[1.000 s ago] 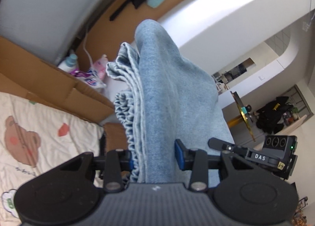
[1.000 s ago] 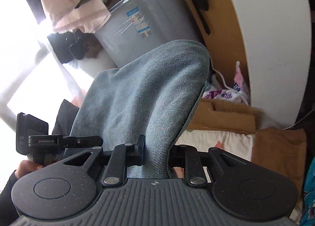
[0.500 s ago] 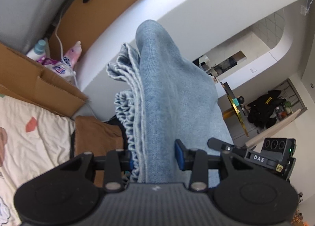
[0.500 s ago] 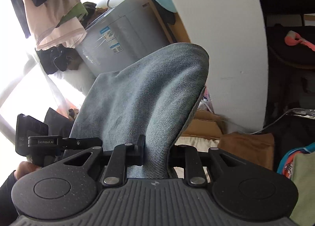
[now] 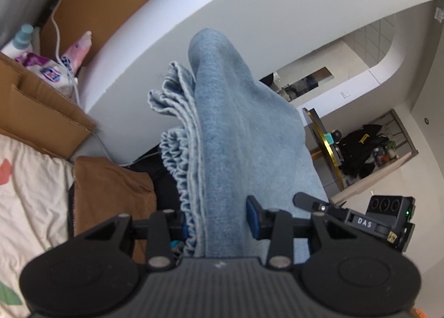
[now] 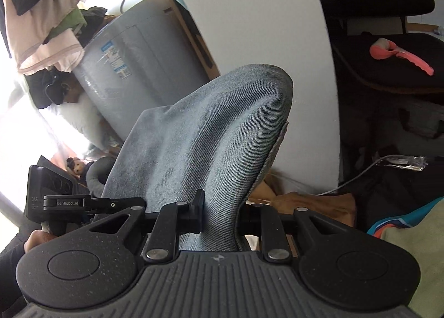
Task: Fold clothes
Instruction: 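Lift the jeans bundle with both grippers and carry it toward the shelf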
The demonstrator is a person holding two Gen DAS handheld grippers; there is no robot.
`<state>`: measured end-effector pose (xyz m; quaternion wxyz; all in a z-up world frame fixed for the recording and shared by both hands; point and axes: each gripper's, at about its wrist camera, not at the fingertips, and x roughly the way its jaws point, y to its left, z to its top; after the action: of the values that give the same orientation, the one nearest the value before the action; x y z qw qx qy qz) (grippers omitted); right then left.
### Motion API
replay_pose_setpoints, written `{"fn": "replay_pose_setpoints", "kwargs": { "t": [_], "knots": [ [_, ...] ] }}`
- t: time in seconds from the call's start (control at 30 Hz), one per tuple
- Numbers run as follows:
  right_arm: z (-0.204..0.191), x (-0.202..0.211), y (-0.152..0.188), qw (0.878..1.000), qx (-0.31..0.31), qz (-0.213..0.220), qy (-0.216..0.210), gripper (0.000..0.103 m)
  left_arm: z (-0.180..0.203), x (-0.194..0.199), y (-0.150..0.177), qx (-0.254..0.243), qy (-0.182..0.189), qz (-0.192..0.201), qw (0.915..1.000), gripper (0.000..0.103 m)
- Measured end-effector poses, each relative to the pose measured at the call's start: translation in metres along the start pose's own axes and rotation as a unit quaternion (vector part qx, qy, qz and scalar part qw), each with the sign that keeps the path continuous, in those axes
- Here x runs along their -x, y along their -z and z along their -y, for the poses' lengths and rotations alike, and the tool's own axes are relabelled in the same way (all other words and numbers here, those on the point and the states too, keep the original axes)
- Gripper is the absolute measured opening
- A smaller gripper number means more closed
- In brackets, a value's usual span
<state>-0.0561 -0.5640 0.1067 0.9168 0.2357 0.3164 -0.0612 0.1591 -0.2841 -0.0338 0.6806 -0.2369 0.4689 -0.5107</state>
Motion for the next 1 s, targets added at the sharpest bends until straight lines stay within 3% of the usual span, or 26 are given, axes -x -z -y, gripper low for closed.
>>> {"fn": "replay_pose_setpoints", "kwargs": {
  "t": [0.67, 1.0],
  "knots": [
    [0.134, -0.142, 0.070, 0.995, -0.012, -0.025, 0.093, 0.022, -0.126, -0.141, 0.049, 0.034, -0.010, -0.020, 0.9992, 0.041],
    [0.169, -0.202, 0.102, 0.992, 0.009, -0.040, 0.123, 0.022, -0.176, -0.174, 0.068, 0.049, -0.024, -0.023, 0.9982, 0.041]
  ]
}}
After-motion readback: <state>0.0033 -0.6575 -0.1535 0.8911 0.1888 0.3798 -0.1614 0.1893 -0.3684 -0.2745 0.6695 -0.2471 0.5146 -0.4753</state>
